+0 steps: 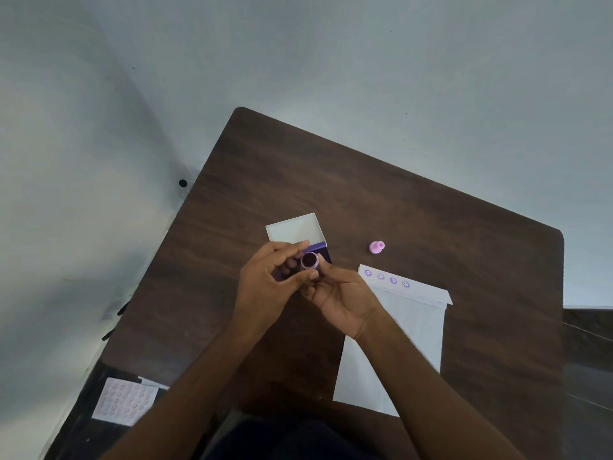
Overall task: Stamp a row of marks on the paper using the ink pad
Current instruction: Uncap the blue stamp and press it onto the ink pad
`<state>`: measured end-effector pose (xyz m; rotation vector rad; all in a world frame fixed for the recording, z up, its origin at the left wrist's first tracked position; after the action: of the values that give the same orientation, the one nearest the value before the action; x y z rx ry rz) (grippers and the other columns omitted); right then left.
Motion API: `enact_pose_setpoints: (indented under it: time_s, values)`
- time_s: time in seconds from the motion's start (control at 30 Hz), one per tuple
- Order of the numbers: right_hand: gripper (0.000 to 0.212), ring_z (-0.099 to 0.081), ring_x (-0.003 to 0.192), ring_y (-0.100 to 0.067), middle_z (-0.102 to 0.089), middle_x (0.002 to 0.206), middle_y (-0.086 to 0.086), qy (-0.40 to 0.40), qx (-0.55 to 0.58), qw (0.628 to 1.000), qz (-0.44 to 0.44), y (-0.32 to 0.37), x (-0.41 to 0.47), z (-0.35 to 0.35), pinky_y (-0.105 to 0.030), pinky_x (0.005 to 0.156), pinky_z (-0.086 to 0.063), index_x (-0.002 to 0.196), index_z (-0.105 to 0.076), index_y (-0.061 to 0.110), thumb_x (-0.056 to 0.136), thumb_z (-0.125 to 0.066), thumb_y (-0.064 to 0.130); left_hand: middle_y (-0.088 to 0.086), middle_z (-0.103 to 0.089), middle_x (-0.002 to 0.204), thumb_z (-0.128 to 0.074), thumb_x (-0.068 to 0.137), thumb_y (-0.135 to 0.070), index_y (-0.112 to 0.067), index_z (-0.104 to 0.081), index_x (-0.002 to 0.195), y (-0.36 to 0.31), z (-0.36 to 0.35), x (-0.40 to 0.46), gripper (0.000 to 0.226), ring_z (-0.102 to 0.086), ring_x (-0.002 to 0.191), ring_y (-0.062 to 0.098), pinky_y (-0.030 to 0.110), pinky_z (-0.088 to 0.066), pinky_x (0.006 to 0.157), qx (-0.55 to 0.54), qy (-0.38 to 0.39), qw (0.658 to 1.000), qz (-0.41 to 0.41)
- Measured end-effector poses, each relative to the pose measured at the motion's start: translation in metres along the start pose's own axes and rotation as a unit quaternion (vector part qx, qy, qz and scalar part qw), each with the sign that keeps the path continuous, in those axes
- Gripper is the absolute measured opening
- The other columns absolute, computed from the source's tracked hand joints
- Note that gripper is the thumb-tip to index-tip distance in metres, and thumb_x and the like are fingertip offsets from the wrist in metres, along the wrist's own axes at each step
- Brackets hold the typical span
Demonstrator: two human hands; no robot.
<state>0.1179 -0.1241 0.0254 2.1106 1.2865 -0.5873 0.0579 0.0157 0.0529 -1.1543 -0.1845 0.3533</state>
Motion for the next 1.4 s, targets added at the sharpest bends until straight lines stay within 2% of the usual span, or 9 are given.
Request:
enact_pose_setpoints:
  time_s: [0.17,0.27,0.47,0.7,1.0,1.2,1.3,1.37,1.4]
  values:
    - [0.038,-0.05,0.094,-0.018,-0.067,0.116,-0.019,0.024,0.007,1.0,-0.004,-0.001,0.002,-0.001,-0.035,0.091,-0.05,0.117,-0.067,0.004,0.081,-0.073,0.015,0.002,-0.066,0.108,-0.08,0.073,-0.022,-0.008,-0.071,0.112,-0.006,-0.001,0.002,0.042,-0.063,0.097,0.013,0.022,-0.053,0.089,0.002,-0.003,1.0,0.007]
    - [0.035,-0.059,0.086,-0.016,-0.068,0.112,-0.017,0.041,0.006,0.999,0.005,-0.003,0.003,0.0,-0.032,0.081,-0.054,0.118,-0.066,0.006,0.086,-0.069,0.019,0.004,-0.068,0.106,-0.082,0.071,-0.023,-0.008,-0.072,0.108,-0.007,-0.001,0.004,0.041,-0.063,0.091,0.012,0.022,-0.053,0.087,0.008,-0.008,1.0,0.012]
    - [0.029,-0.057,0.087,-0.017,-0.05,0.111,-0.015,0.054,0.011,0.998,0.026,-0.01,0.007,0.005,-0.03,0.073,-0.053,0.124,-0.059,0.004,0.099,-0.046,0.014,-0.002,-0.067,0.097,-0.083,0.07,-0.026,-0.01,-0.073,0.103,-0.008,-0.001,0.006,0.038,-0.061,0.084,0.0,0.008,-0.049,0.078,0.009,-0.02,1.0,0.004]
    - [0.035,-0.053,0.098,-0.023,-0.056,0.122,-0.019,0.058,0.035,0.997,0.034,-0.012,0.014,0.008,-0.031,0.076,-0.051,0.134,-0.049,0.003,0.101,-0.042,0.012,-0.003,-0.066,0.1,-0.081,0.068,-0.031,-0.011,-0.071,0.109,-0.01,-0.001,0.008,0.046,-0.059,0.089,-0.001,0.009,-0.049,0.078,-0.01,-0.024,1.0,-0.003]
    - [0.032,-0.056,0.094,-0.021,-0.05,0.122,-0.02,0.088,0.025,0.995,0.032,-0.009,0.019,0.012,-0.03,0.072,-0.052,0.131,-0.048,0.0,0.102,-0.037,0.01,-0.005,-0.066,0.099,-0.077,0.071,-0.034,-0.012,-0.072,0.106,-0.008,-0.003,0.009,0.041,-0.063,0.087,0.004,0.011,-0.051,0.078,-0.019,-0.03,0.999,0.01]
    - [0.034,-0.051,0.099,-0.023,-0.055,0.116,-0.018,0.11,-0.058,0.991,0.043,-0.001,0.022,0.02,-0.029,0.079,-0.05,0.125,-0.053,-0.004,0.096,-0.053,0.014,-0.004,-0.068,0.098,-0.082,0.071,-0.029,-0.012,-0.073,0.107,0.007,-0.012,0.006,0.041,-0.064,0.087,0.007,0.017,-0.055,0.077,-0.045,-0.044,0.997,0.04]
    - [0.038,-0.057,0.092,-0.023,-0.059,0.11,-0.019,0.057,-0.154,0.985,0.058,0.01,0.021,0.027,-0.03,0.074,-0.05,0.124,-0.054,-0.008,0.096,-0.055,0.017,-0.006,-0.066,0.1,-0.084,0.068,-0.029,-0.017,-0.07,0.112,0.024,-0.017,0.006,0.048,-0.063,0.087,0.007,0.017,-0.055,0.075,-0.064,-0.024,0.994,0.08]
    - [0.03,-0.057,0.08,-0.021,-0.064,0.098,-0.018,-0.028,-0.297,0.951,0.078,0.016,0.022,0.032,-0.029,0.067,-0.047,0.115,-0.065,-0.001,0.095,-0.059,0.021,-0.008,-0.062,0.101,-0.087,0.065,-0.028,-0.021,-0.068,0.116,0.041,-0.017,0.005,0.055,-0.058,0.083,0.005,0.012,-0.051,0.07,-0.037,-0.001,0.995,0.091]
    - [0.024,-0.058,0.073,-0.017,-0.068,0.089,-0.014,-0.086,-0.397,0.908,0.101,0.018,0.024,0.035,-0.025,0.063,-0.047,0.108,-0.07,0.005,0.093,-0.061,0.023,-0.008,-0.061,0.102,-0.087,0.064,-0.028,-0.023,-0.067,0.118,0.05,-0.016,0.006,0.058,-0.057,0.082,0.004,0.01,-0.049,0.068,-0.003,0.013,0.996,0.092]
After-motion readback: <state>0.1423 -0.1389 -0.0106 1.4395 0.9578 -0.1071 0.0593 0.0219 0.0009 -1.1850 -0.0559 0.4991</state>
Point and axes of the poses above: each hand's wrist, its own x-axis towards the middle knuckle, its own z-axis out of the back of the hand, y = z × x, the point moved 1 cm from there along x, towards the middle knuckle
